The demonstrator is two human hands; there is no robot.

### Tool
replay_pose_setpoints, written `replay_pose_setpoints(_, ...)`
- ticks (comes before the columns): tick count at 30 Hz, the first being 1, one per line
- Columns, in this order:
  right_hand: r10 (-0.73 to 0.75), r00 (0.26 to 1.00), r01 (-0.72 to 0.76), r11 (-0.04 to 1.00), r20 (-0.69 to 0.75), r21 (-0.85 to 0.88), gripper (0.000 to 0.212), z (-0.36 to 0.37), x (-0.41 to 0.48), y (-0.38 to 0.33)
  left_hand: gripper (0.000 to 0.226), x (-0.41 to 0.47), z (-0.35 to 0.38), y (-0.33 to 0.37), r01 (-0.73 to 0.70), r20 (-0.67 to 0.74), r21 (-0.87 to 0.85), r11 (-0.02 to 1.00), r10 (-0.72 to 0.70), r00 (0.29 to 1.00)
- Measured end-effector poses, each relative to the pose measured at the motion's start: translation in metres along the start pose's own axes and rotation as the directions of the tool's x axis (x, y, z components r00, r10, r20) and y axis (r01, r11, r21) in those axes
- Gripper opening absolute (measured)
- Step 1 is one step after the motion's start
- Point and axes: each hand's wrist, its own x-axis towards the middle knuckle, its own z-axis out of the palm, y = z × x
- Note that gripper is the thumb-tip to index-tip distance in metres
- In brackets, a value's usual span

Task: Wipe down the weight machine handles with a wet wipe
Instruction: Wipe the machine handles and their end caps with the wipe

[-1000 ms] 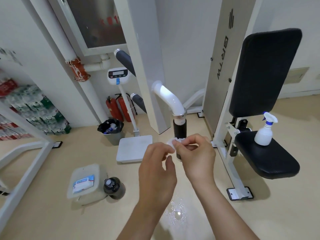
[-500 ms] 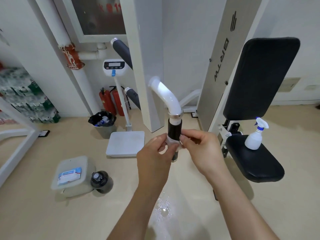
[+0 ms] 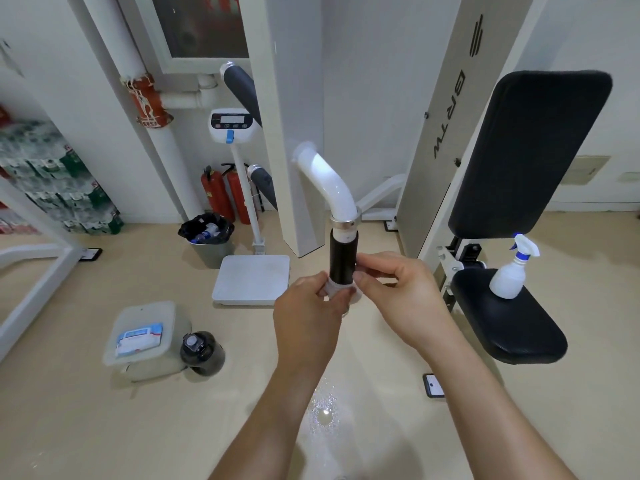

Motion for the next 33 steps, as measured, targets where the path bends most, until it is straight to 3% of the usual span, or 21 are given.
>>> replay_pose_setpoints(6,-0.037,0.994,0.035,0.999,0.106,0.026,0.033,-0.007,-0.003,-0.002,0.014,0.001,0.0,0.013,-0.059,-0.121,-0.018,0.998,0.056,0.991)
replay_pose_setpoints(15,0.028,0.999,-0.027,1.0,0.025,-0.014,0.037,-0.004,0.006,0.012,0.02,0.003,0.014,0.009,-0.079,-0.089,-0.061,0.995,0.074,0.993)
replay_pose_setpoints(20,0.052,0.995,-0.048,0.998,-0.088,0.052,0.038,0.005,0.005,0.019,0.026,0.006,0.019,0.012,-0.109,-0.112,-0.008,0.994,0.108,0.988)
replay_pose_setpoints(23,0.047,0.983,-0.021,0.989,-0.176,0.147,0.025,0.008,0.004,0.016,0.033,-0.003,0.013,0.019,-0.24,-0.218,-0.101,0.965,0.214,0.952)
replay_pose_setpoints(26,0.069,0.951,-0.001,0.976,-0.302,0.22,0.019,0.014,0.003,0.011,0.027,-0.011,0.01,0.015,-0.286,-0.305,-0.191,0.939,0.22,0.927)
replay_pose_setpoints(30,0.026,0.917,0.036,0.988,-0.397,0.147,0.017,0.029,-0.011,0.009,0.014,-0.01,0.016,-0.001,-0.333,-0.317,-0.043,0.942,0.303,0.899)
replay_pose_setpoints(33,-0.111,0.935,0.142,0.988,-0.336,0.069,0.018,0.033,-0.028,0.009,0.009,-0.014,0.014,-0.006,-0.338,-0.264,0.035,0.94,0.335,0.904)
